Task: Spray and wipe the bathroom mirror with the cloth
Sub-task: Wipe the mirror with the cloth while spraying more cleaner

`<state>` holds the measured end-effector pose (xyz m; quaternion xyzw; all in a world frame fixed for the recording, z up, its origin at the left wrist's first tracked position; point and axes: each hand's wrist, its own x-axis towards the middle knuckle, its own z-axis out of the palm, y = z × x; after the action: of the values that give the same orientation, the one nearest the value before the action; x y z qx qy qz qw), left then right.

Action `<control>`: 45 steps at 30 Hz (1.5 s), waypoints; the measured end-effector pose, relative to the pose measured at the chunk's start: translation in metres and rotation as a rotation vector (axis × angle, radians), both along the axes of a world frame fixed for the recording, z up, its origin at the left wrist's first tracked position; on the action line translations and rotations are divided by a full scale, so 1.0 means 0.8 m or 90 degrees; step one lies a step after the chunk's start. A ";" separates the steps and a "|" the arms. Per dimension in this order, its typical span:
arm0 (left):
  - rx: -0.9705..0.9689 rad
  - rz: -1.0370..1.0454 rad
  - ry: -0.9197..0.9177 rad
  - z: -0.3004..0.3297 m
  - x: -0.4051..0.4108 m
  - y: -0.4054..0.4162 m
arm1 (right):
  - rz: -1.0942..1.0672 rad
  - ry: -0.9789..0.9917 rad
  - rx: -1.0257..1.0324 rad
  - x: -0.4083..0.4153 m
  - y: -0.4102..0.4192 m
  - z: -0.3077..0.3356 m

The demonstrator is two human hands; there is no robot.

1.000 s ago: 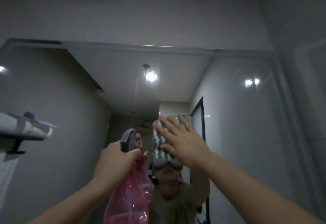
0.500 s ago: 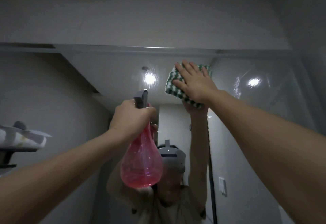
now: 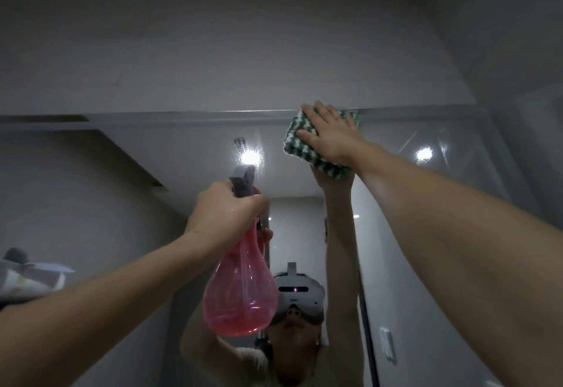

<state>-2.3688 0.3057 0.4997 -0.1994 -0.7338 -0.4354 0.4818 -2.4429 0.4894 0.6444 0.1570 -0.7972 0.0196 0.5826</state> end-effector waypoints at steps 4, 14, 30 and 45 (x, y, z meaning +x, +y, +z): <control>-0.010 -0.010 0.010 -0.006 0.008 0.012 | -0.003 0.012 -0.037 -0.005 0.005 -0.022; 0.109 -0.204 -0.073 -0.096 0.020 0.034 | -0.018 -0.030 -0.025 0.006 0.032 -0.199; 0.111 -0.151 -0.183 -0.246 0.020 0.081 | -0.073 -0.040 0.104 -0.002 0.084 -0.418; 0.220 -0.063 -0.207 -0.321 0.020 0.154 | -0.006 0.041 0.218 -0.014 0.124 -0.498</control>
<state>-2.3525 0.4289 0.2431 -0.0768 -0.7058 -0.6037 0.3625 -2.4539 0.5888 0.2461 0.2506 -0.7706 -0.1247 0.5725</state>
